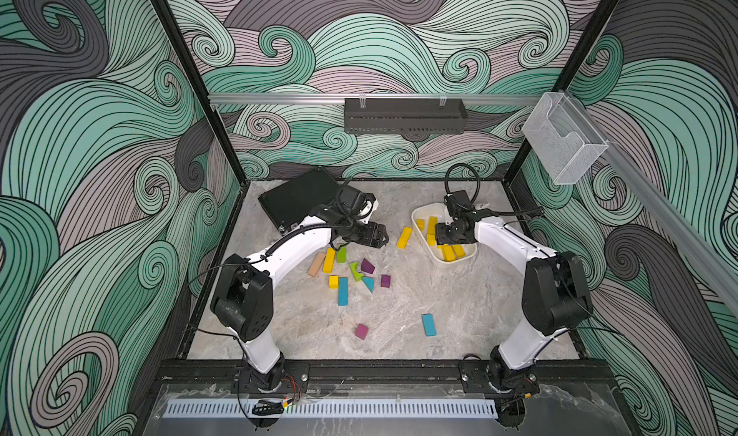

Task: Pick out the yellow building blocks
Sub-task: Place the building block in the storage box.

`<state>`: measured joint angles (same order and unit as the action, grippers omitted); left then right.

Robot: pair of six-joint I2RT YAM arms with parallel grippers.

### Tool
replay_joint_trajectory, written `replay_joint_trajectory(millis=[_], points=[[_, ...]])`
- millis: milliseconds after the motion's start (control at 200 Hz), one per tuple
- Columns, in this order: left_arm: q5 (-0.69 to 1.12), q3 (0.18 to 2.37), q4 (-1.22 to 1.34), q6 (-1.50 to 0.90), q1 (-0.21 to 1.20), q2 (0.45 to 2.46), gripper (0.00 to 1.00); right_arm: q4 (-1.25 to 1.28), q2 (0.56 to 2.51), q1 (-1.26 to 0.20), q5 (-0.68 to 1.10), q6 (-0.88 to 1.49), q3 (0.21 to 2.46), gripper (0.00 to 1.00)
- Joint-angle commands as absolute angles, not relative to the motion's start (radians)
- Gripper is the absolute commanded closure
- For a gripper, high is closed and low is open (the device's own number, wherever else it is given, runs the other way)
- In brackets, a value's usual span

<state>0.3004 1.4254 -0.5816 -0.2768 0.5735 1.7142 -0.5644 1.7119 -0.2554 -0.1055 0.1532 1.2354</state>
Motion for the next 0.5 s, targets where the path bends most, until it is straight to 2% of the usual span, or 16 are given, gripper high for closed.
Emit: replay_joint_trajectory(millis=[0, 240, 495], points=[[0.334, 1.468, -0.578, -0.29, 0.586, 1.743, 0.15, -0.553, 1.733, -0.24, -0.097, 0.182, 1.223, 0.43], [0.332, 1.454, -0.584, -0.278, 0.587, 1.753, 0.16, -0.543, 1.781, -0.161, -0.039, 0.224, 1.253, 0.42], [0.334, 1.445, -0.587, -0.268, 0.588, 1.76, 0.16, -0.543, 1.879, -0.153, -0.065, 0.277, 1.374, 0.41]])
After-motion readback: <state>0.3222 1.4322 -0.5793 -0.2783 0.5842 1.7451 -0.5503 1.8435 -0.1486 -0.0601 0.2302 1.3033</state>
